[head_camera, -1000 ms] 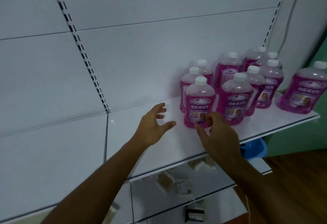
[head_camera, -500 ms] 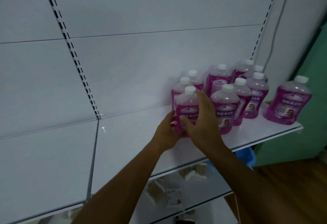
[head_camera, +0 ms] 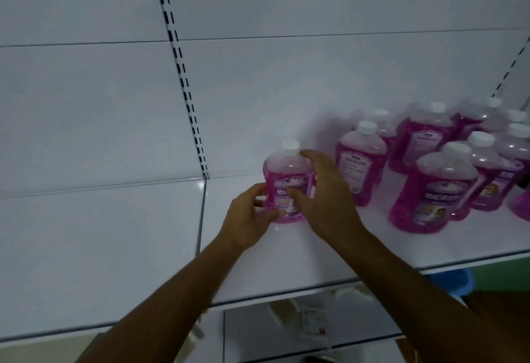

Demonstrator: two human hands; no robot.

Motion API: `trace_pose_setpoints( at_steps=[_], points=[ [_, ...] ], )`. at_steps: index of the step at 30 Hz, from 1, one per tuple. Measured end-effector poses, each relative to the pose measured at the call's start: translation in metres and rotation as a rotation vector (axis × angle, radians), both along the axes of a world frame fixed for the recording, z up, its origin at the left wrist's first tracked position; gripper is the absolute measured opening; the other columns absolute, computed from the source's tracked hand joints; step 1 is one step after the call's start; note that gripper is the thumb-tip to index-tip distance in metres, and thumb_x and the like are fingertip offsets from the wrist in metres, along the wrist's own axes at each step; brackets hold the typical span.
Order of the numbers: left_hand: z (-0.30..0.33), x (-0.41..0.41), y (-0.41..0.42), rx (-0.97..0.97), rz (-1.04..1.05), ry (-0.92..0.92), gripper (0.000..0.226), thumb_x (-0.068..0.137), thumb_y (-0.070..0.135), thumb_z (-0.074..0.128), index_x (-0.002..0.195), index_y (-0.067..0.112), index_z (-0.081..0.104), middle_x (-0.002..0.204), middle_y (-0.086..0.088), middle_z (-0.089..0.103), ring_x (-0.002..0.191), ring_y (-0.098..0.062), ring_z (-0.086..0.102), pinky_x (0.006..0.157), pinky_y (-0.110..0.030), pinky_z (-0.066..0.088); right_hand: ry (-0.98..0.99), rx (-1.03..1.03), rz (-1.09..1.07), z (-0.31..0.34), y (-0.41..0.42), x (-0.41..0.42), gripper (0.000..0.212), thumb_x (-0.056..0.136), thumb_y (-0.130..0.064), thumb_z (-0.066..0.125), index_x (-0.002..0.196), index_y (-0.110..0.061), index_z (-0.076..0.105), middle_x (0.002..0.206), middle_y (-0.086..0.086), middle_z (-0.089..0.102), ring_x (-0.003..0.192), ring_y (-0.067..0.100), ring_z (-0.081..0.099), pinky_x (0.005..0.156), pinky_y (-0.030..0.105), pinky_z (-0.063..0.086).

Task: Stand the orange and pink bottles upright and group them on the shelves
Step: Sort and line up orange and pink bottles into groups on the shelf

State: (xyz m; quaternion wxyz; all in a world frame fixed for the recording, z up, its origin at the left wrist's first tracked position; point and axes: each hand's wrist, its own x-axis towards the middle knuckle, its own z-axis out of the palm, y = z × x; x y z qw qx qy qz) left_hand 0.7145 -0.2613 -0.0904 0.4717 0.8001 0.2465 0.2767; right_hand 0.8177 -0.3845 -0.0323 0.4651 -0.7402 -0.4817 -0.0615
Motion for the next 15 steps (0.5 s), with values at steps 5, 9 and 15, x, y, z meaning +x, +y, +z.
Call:
trace_pose_setpoints(
  at_steps=[5, 9, 15],
  points=[
    [-0.002, -0.012, 0.054, 0.023, 0.091, 0.004, 0.051, 0.08, 0.028, 0.076, 0.126, 0.014, 0.059, 0.113, 0.004, 0.068, 0.09, -0.007, 0.065, 0.071, -0.01, 0.051, -0.017, -0.065, 0.061, 0.005, 0.066, -0.002, 0.061, 0.081, -0.019, 0.075, 0.133, -0.013, 0.045, 0.129, 0.006, 0.054, 0.114, 0.022, 0.055, 0.095, 0.034, 0.051],
    [-0.006, -0.008, 0.087, 0.078, 0.117, 0.042, 0.052, 0.081, 0.036, 0.074, 0.127, 0.018, 0.059, 0.111, 0.007, 0.069, 0.089, -0.006, 0.065, 0.075, -0.013, 0.052, -0.016, -0.117, 0.062, 0.009, 0.102, 0.006, 0.06, 0.081, -0.022, 0.075, 0.132, -0.014, 0.044, 0.128, 0.006, 0.053, 0.113, 0.022, 0.054, 0.092, 0.03, 0.049],
    [-0.006, 0.003, 0.116, 0.167, 0.086, 0.166, 0.048, 0.083, 0.04, 0.071, 0.126, 0.022, 0.06, 0.111, 0.005, 0.071, 0.094, -0.013, 0.067, 0.087, -0.039, 0.056, -0.074, -0.101, 0.008, 0.006, 0.121, 0.01, 0.059, 0.083, -0.017, 0.072, 0.133, -0.007, 0.043, 0.136, 0.015, 0.04, 0.12, 0.024, 0.048, 0.095, 0.024, 0.041]
  ],
)
